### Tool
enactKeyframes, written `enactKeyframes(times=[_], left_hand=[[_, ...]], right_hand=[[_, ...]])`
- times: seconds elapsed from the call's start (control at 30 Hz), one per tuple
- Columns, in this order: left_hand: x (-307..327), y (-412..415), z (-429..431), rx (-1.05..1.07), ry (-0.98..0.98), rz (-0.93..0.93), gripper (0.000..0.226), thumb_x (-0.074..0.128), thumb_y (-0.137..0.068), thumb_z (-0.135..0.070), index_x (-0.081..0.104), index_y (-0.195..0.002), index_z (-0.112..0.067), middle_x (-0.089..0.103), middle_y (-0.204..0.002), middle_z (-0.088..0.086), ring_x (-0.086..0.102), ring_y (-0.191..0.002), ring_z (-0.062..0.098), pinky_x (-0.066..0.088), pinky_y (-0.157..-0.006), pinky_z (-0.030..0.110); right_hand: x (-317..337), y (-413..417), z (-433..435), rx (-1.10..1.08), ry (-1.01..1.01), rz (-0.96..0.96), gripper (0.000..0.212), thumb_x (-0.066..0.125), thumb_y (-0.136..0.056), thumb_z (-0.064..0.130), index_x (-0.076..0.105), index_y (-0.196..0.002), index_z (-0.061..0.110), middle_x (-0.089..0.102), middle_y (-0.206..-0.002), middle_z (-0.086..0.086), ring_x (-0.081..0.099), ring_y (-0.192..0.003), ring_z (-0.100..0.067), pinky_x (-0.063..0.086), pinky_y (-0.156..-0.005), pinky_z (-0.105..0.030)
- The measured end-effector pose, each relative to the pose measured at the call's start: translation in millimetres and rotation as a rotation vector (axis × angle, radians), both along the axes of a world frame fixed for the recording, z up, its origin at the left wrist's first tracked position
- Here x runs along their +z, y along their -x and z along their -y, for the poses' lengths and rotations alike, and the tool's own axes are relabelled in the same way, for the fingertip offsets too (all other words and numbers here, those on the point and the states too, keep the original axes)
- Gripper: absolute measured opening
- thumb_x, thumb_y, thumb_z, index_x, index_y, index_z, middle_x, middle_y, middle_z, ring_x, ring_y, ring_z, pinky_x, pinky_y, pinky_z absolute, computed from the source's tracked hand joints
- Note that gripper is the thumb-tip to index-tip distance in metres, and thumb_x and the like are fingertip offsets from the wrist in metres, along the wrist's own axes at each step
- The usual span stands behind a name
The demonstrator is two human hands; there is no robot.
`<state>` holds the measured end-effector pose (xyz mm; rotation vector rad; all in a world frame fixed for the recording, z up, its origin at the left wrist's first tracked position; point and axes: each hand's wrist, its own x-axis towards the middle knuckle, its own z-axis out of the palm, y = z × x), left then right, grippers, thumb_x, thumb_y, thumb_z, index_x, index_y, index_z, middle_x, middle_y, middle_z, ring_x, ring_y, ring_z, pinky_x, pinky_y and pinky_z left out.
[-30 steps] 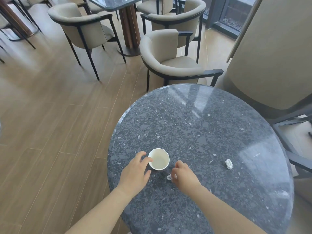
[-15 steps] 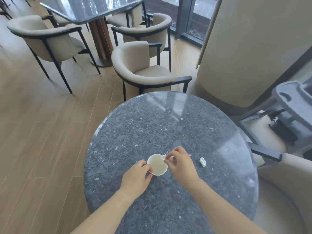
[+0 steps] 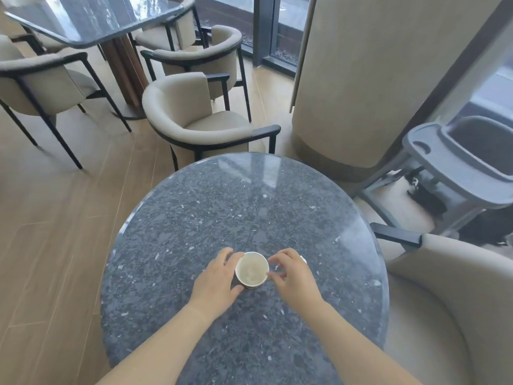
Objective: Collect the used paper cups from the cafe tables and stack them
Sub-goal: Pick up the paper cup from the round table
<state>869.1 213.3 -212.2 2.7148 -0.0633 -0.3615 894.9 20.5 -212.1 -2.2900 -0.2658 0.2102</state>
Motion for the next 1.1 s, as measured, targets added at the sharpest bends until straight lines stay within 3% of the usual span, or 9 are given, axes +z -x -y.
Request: enactKeyframes(times=[0.1, 0.23, 0.4, 0.57, 0.67, 0.77, 0.9, 1.0, 1.1], left_hand=[[3, -9, 7, -0.053, -0.005, -0.027, 0.074, 0.066, -0.081, -0.041, 0.022, -0.14, -0.036, 0.015, -0.151, -0.009, 0.038, -0.129, 0.017, 0.049, -0.091, 0.039], [3, -19, 23, -0.096, -0.039, -0.023, 0.066, 0.058, -0.085, -0.043, 0.023, -0.14, -0.034, 0.018, -0.152, -0.011, 0.037, -0.129, 0.017, 0.047, -0.092, 0.034], [3, -29, 35, -0.075, -0.031, -0.007, 0.06, 0.057, -0.087, -0.042, 0.027, -0.138, -0.031, 0.024, -0.145, -0.013, 0.043, -0.121, 0.016, 0.05, -0.086, 0.034], [0, -31, 41, -0.055, -0.02, -0.004, 0.058, 0.058, -0.085, -0.042, 0.029, -0.134, -0.032, 0.024, -0.14, -0.013, 0.044, -0.116, 0.015, 0.051, -0.079, 0.031], [-2, -32, 42, -0.049, -0.01, 0.005, 0.057, 0.059, -0.084, -0.041, 0.03, -0.133, -0.031, 0.026, -0.139, -0.012, 0.044, -0.114, 0.015, 0.052, -0.079, 0.031], [0, -32, 42, -0.04, -0.006, 0.0, 0.058, 0.06, -0.084, -0.039, 0.031, -0.134, -0.03, 0.028, -0.138, -0.01, 0.044, -0.115, 0.016, 0.052, -0.081, 0.033], [5, -28, 40, -0.018, -0.011, 0.001, 0.057, 0.06, -0.083, -0.04, 0.032, -0.133, -0.031, 0.029, -0.136, -0.012, 0.044, -0.115, 0.015, 0.051, -0.079, 0.031], [11, -25, 41, -0.006, 0.003, 0.035, 0.057, 0.06, -0.081, -0.043, 0.034, -0.131, -0.034, 0.032, -0.132, -0.015, 0.045, -0.112, 0.011, 0.05, -0.074, 0.028], [19, -21, 44, -0.005, 0.032, 0.087, 0.058, 0.063, -0.079, -0.046, 0.035, -0.128, -0.036, 0.035, -0.128, -0.018, 0.046, -0.109, 0.007, 0.048, -0.068, 0.023]], right_hand=[[-8, -1, 15, -0.002, 0.069, 0.0, 0.02, 0.064, -0.085, 0.015, 0.06, -0.105, 0.015, 0.05, -0.105, 0.005, 0.05, -0.076, -0.01, 0.046, -0.074, -0.022], [-20, -8, 40, 0.013, 0.16, -0.025, 0.019, 0.061, -0.087, 0.017, 0.06, -0.106, 0.019, 0.053, -0.109, 0.006, 0.051, -0.094, -0.011, 0.043, -0.081, -0.023], [-35, -23, 59, 0.025, 0.259, -0.065, 0.021, 0.06, -0.087, 0.017, 0.059, -0.108, 0.021, 0.052, -0.117, 0.007, 0.047, -0.108, -0.015, 0.041, -0.085, -0.023], [-52, -38, 64, 0.074, 0.343, -0.14, 0.034, 0.058, -0.088, 0.014, 0.054, -0.12, 0.022, 0.044, -0.134, 0.007, 0.039, -0.123, -0.017, 0.038, -0.097, -0.028], [-61, -44, 64, 0.119, 0.371, -0.193, 0.036, 0.056, -0.087, 0.006, 0.055, -0.121, 0.018, 0.045, -0.133, 0.004, 0.04, -0.122, -0.02, 0.038, -0.099, -0.028], [-63, -48, 62, 0.132, 0.379, -0.213, 0.029, 0.051, -0.086, 0.0, 0.06, -0.109, 0.015, 0.05, -0.12, -0.001, 0.046, -0.112, -0.022, 0.043, -0.089, -0.029], [-44, -52, 52, 0.049, 0.209, -0.19, 0.024, 0.049, -0.087, 0.005, 0.061, -0.104, 0.017, 0.054, -0.112, 0.0, 0.054, -0.099, -0.018, 0.043, -0.077, -0.024], [-12, -54, 37, 0.026, -0.024, -0.032, 0.028, 0.06, -0.082, 0.005, 0.06, -0.108, 0.017, 0.057, -0.108, 0.004, 0.056, -0.094, -0.013, 0.05, -0.079, -0.026], [21, -47, 24, 0.038, -0.235, 0.037, 0.037, 0.066, -0.079, 0.007, 0.058, -0.112, 0.023, 0.058, -0.105, 0.015, 0.054, -0.094, 0.001, 0.051, -0.076, -0.015]])
